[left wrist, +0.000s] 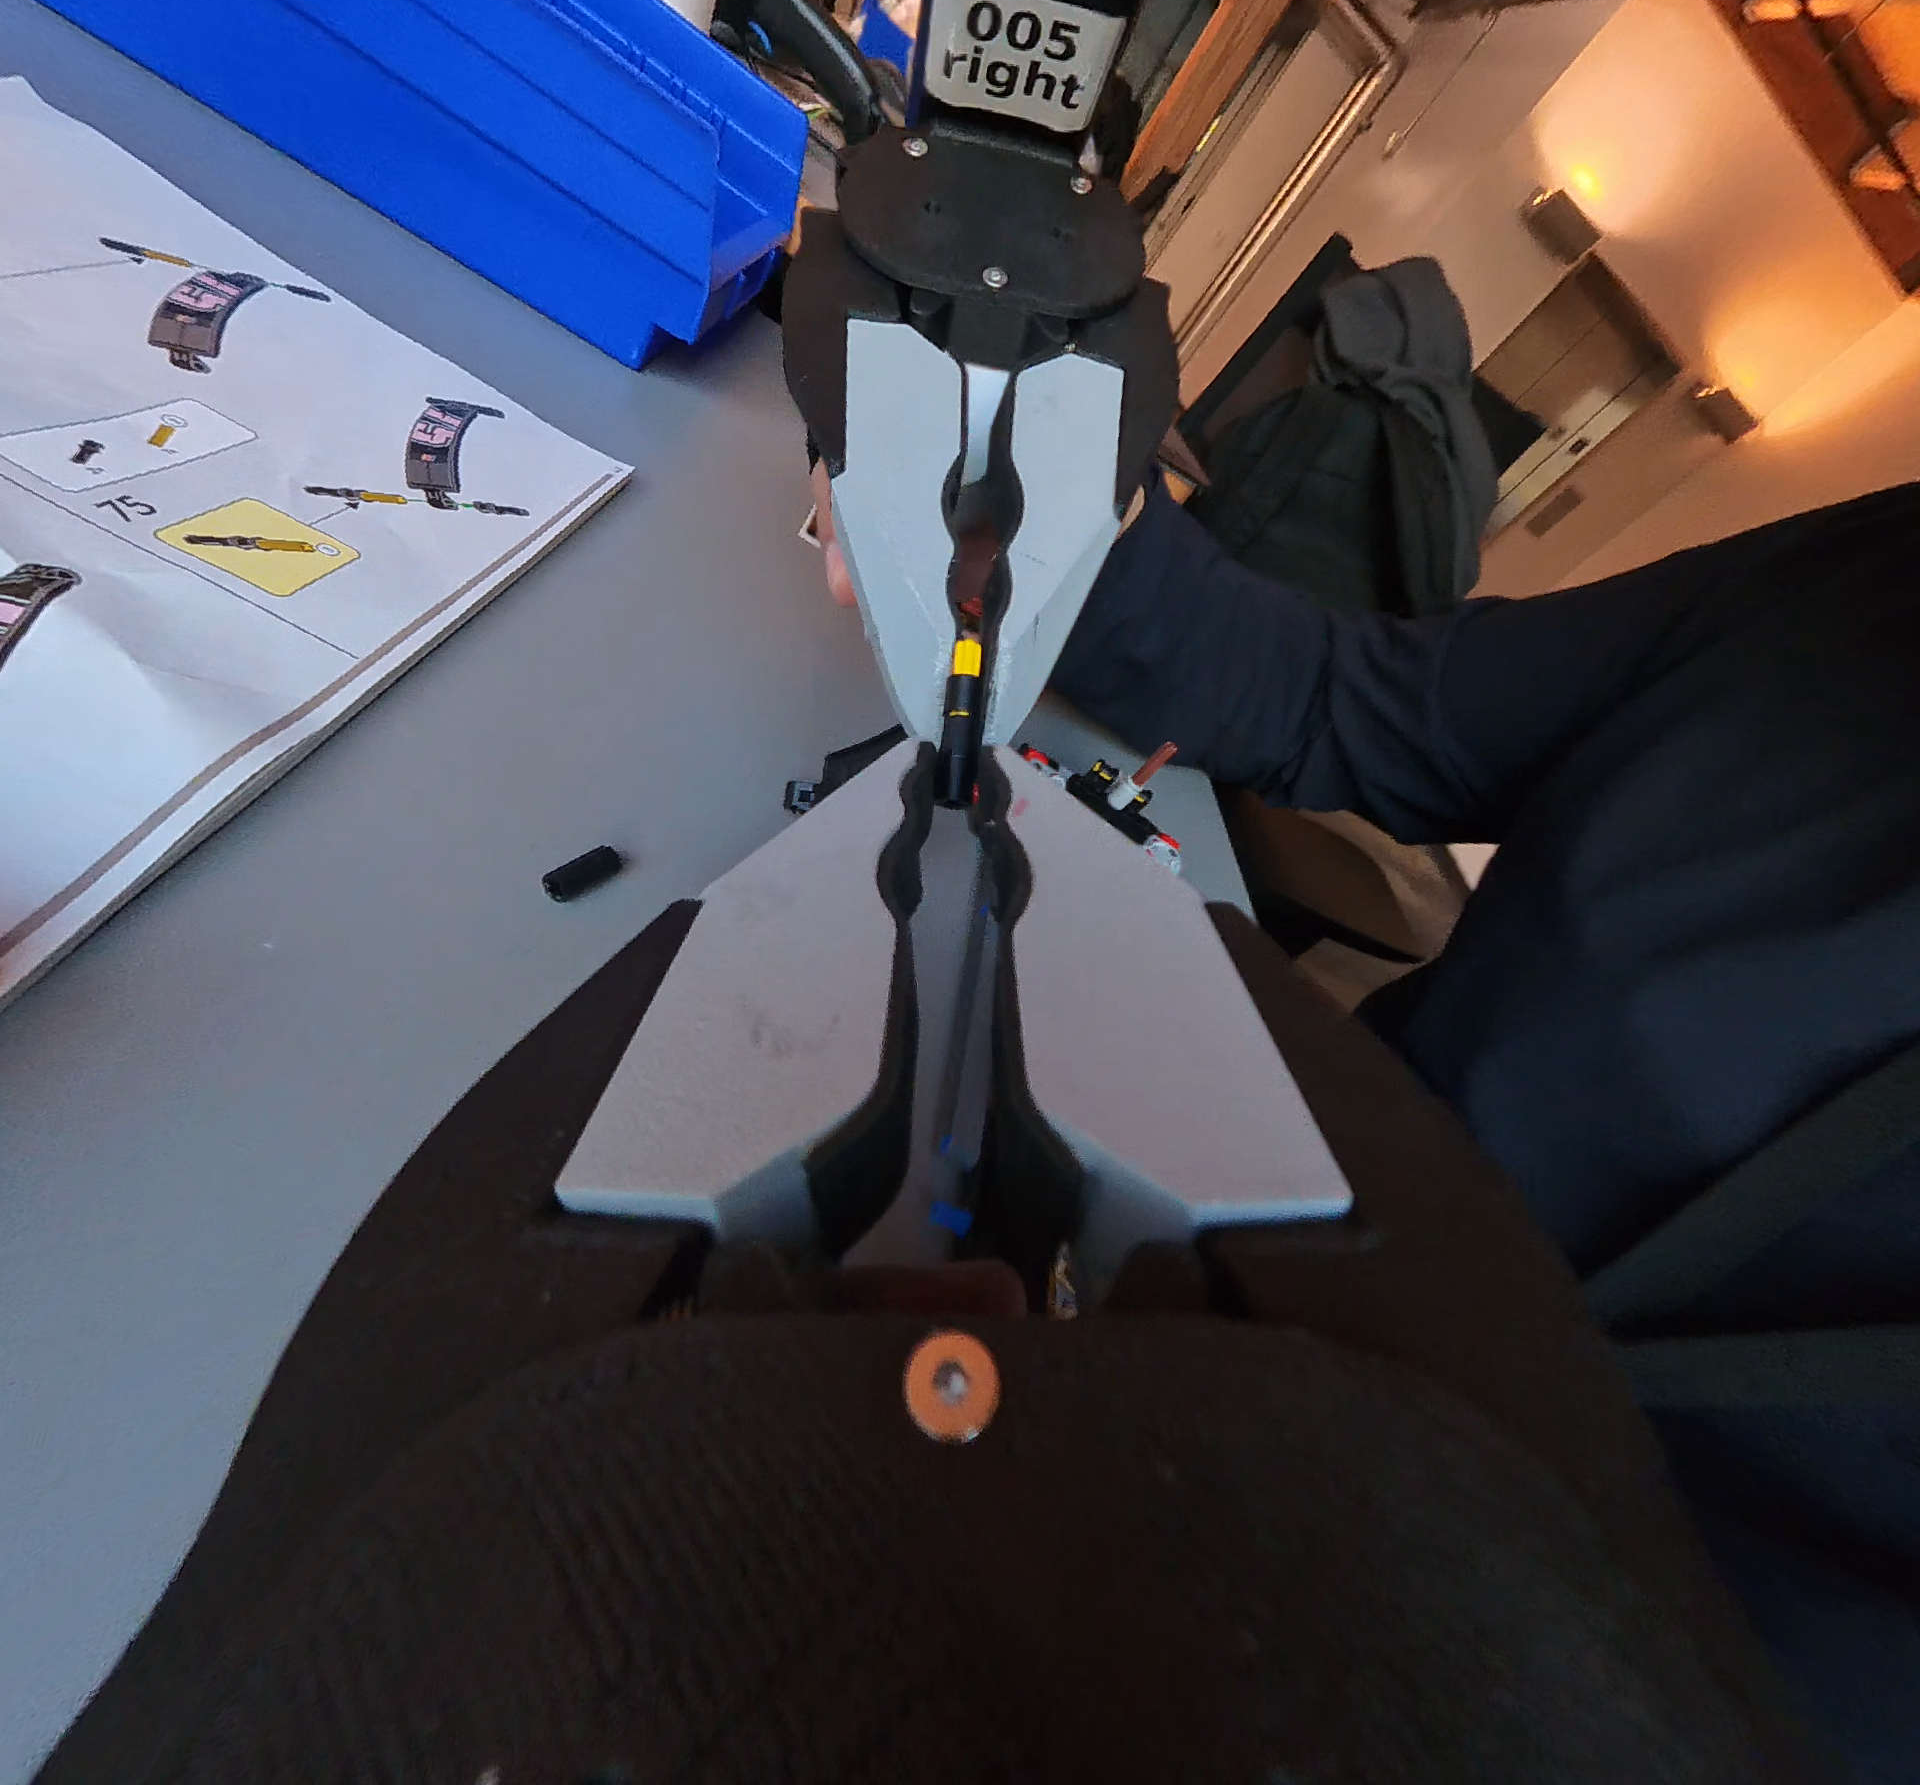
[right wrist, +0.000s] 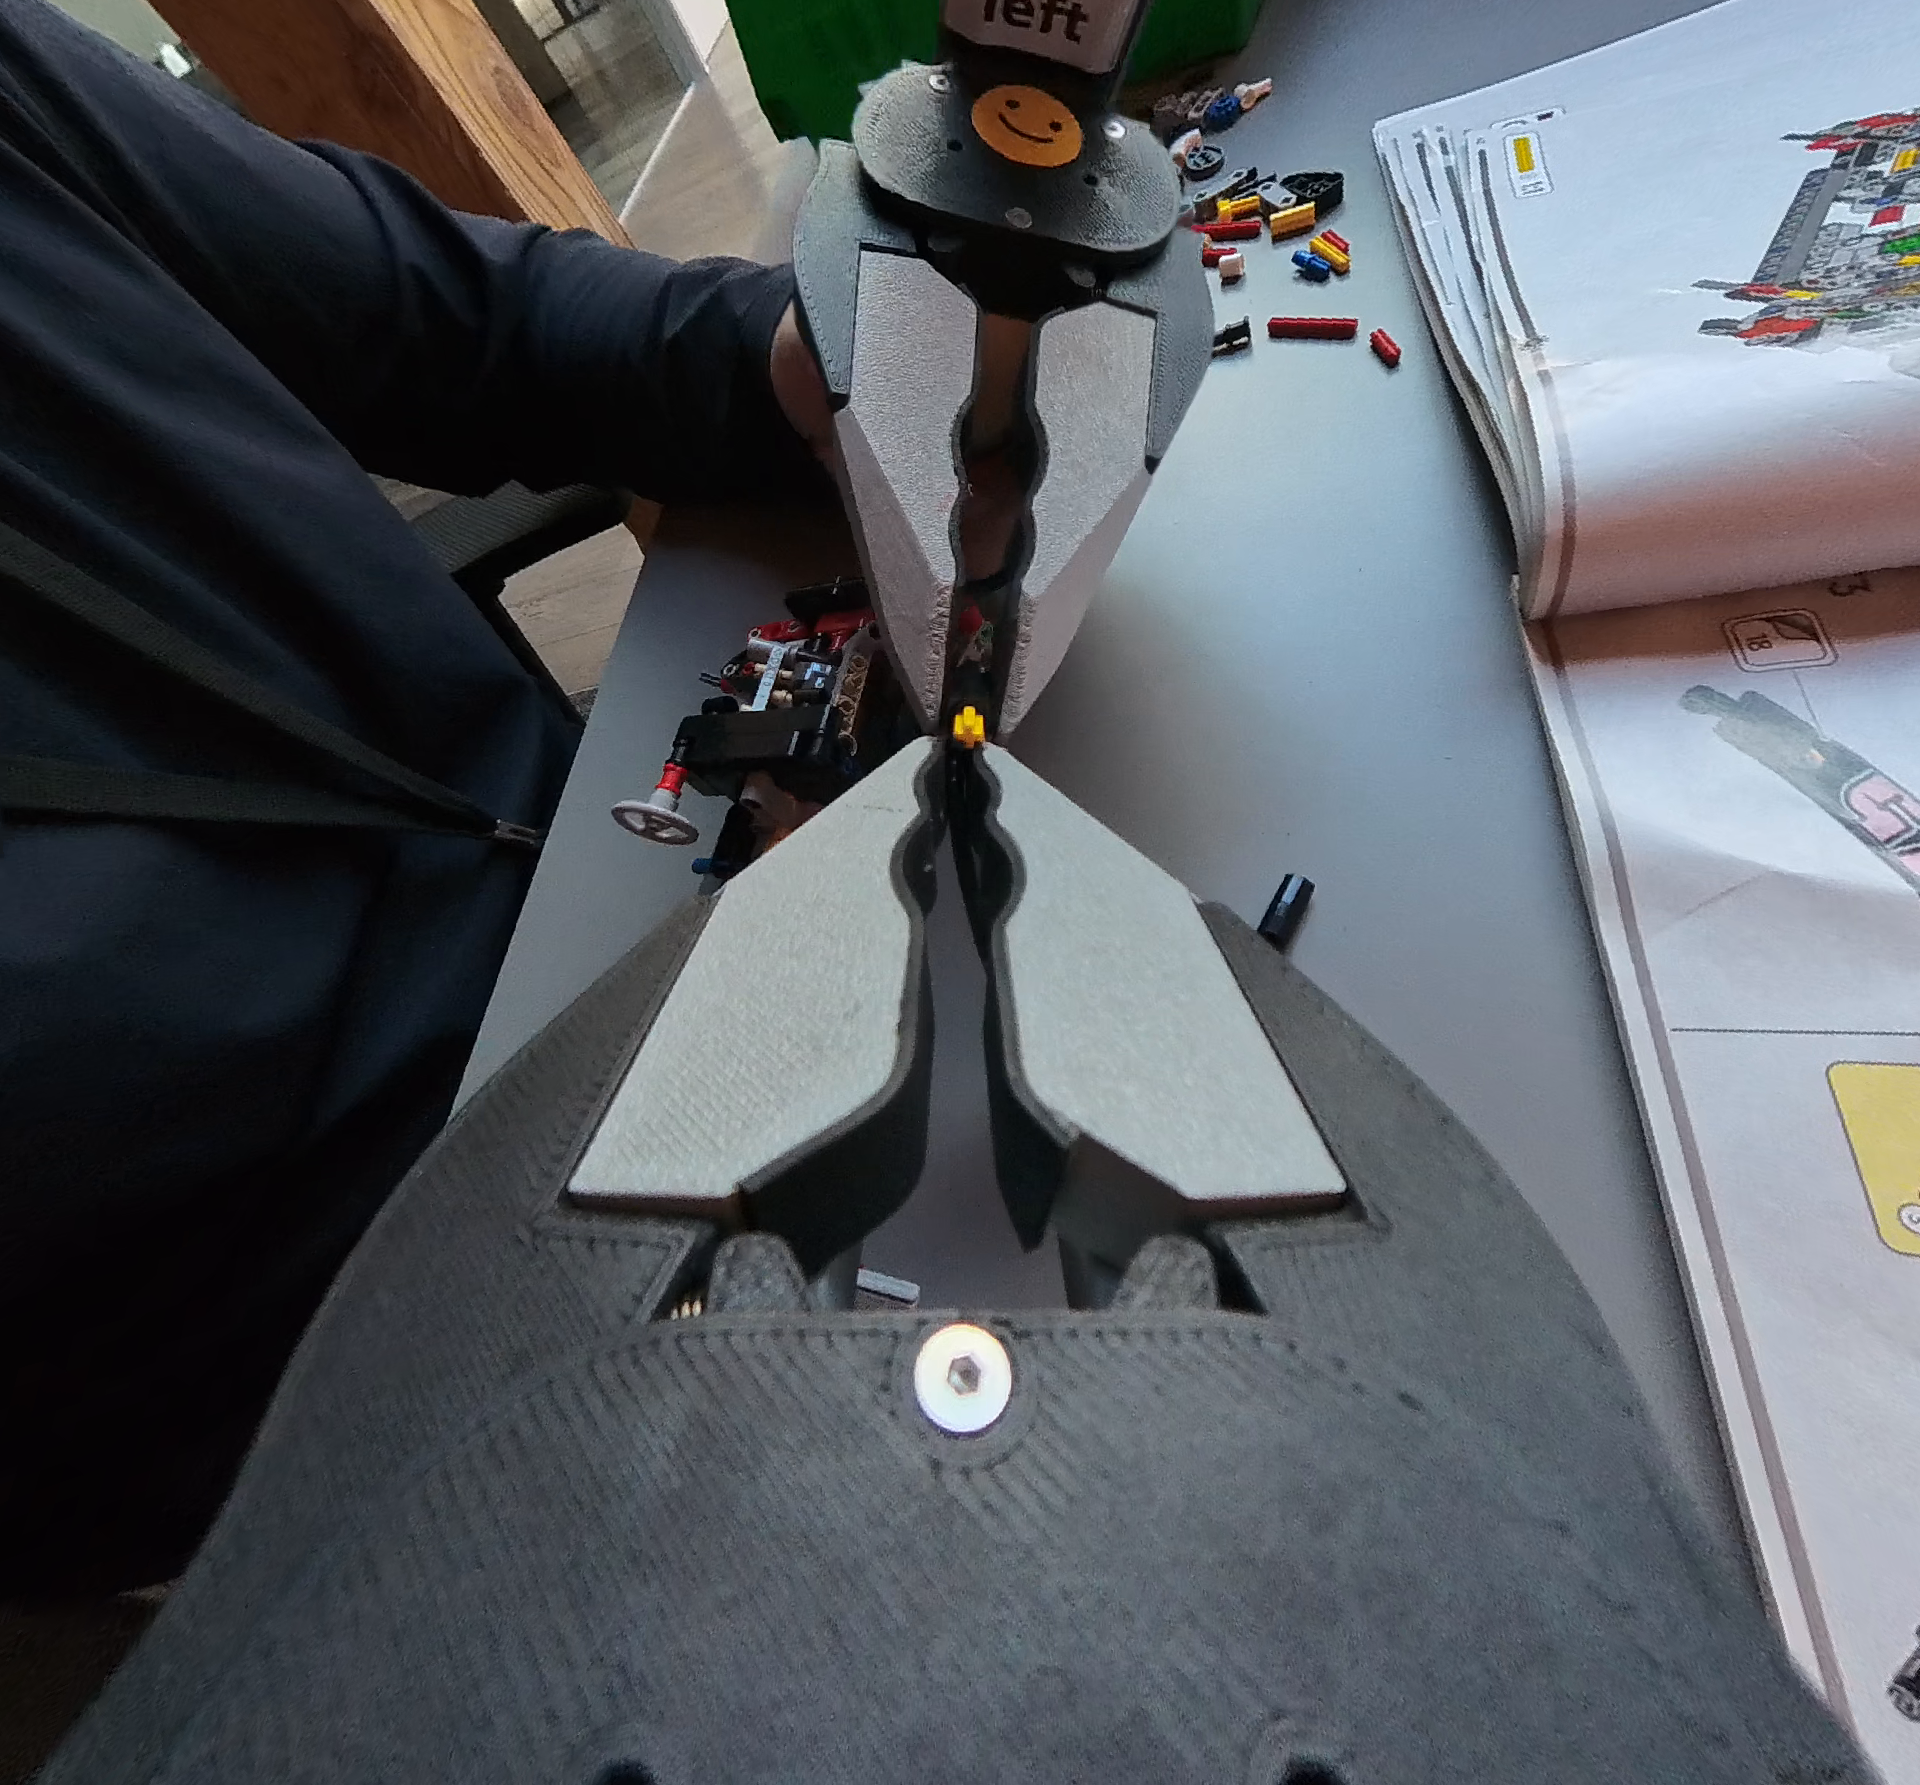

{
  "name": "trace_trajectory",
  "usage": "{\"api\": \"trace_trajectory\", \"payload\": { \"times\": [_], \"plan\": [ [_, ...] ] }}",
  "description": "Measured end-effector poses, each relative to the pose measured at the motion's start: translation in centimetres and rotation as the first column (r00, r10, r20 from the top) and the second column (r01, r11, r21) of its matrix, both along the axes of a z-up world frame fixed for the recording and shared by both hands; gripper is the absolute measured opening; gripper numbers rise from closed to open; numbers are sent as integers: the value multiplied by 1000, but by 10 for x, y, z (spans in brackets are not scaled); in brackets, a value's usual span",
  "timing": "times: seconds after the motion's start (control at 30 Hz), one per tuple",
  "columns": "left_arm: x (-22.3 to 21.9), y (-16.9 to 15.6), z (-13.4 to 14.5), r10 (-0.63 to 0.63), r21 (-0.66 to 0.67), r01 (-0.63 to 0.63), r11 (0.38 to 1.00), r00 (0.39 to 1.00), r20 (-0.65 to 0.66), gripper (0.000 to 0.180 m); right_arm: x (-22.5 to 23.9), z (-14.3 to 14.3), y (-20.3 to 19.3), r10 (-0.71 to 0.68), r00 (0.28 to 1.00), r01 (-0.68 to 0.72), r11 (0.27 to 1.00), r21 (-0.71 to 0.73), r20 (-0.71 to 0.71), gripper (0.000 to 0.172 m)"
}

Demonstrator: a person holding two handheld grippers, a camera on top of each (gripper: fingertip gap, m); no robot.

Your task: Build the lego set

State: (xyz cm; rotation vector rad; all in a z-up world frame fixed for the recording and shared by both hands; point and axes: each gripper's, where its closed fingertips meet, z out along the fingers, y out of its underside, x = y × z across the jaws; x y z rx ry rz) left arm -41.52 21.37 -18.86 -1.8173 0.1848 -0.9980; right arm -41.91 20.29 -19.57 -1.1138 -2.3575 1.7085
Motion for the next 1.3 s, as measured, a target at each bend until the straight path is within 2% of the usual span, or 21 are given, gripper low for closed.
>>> {"api": "trace_trajectory", "payload": {
  "times": [0.3, 0.57, 0.77, 1.3],
  "plan": [
    [-1, 2, 1, 19, 17, -19, 1000, 1000, -3, 5, 0, 0, 1, -3, 1000, 3, 1000, -22, 10, 0],
    [-9, 10, 14, 114, 75, -117, 990, 992, 45, 4, -8, 13, 6, -17, 999, 25, 968, -249, 34, 0],
    [-12, 10, 15, 112, 55, -119, 991, 988, 108, 4, -11, 13, 7, -48, 999, 46, 978, -205, -8, 0],
    [-13, 10, 14, 105, 37, -111, 993, 985, 140, 5, -13, 10, 2, -74, 996, 68, 990, -121, -44, 0]
  ]
}}
